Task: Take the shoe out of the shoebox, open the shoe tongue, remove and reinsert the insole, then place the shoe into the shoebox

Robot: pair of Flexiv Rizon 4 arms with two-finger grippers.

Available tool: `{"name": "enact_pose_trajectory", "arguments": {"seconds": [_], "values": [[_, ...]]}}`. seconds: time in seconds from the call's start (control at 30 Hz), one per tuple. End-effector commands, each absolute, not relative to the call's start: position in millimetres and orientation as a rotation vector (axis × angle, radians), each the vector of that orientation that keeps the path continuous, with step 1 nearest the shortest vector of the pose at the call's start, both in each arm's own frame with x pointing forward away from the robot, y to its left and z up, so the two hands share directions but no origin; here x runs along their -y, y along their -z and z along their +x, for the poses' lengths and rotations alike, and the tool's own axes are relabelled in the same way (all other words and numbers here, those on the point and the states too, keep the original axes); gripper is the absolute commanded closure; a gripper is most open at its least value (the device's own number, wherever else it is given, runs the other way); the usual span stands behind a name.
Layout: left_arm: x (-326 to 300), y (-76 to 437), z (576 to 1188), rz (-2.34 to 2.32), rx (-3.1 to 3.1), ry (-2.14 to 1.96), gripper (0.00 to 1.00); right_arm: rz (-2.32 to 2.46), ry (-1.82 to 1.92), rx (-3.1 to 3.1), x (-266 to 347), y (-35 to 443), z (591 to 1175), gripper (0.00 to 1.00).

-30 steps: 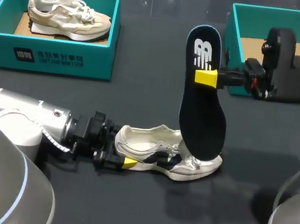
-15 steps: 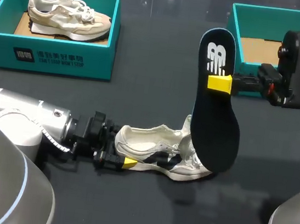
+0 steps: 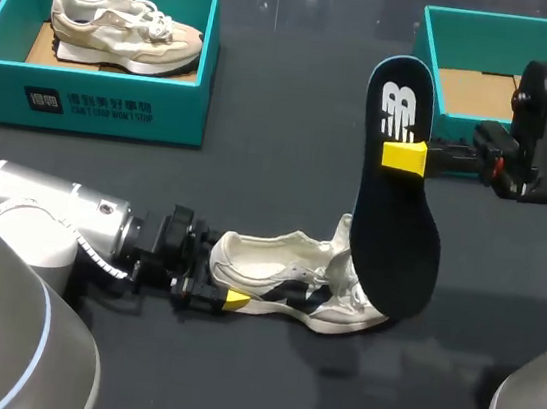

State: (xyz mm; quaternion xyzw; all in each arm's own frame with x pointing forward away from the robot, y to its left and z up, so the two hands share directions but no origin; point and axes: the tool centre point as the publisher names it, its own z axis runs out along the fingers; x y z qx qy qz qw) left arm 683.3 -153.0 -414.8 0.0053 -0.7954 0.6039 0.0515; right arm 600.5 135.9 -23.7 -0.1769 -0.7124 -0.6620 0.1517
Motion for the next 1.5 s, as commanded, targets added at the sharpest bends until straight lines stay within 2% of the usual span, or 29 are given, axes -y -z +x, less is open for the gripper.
{"name": "enact_pose_trajectory", "arguments": {"seconds": [0.03,0.07,0.57,0.73,0.9,1.5], "values": [[150.3,413.4,676.3,0.020,2.449,-1.825,0.14,-0.511,1.899,2.045,-137.1,24.4,600.0,1.00],[149.6,413.8,675.4,0.032,2.438,-1.822,0.00,-0.511,1.899,2.045,-137.1,24.4,600.0,1.00],[120.0,394.8,685.1,0.015,2.621,-1.572,0.00,-0.511,1.899,2.045,-137.1,24.4,600.0,1.00],[105.3,389.5,688.3,-0.054,2.702,-1.321,0.00,-0.511,1.899,2.045,-137.1,24.4,600.0,1.00],[87.6,371.5,684.5,-0.339,2.873,-0.933,0.00,-0.511,1.899,2.045,-137.1,24.4,600.0,1.00],[89.8,370.1,686.6,-0.265,2.907,-0.872,0.00,-0.511,1.899,2.045,-137.1,24.4,600.0,1.00]]}}
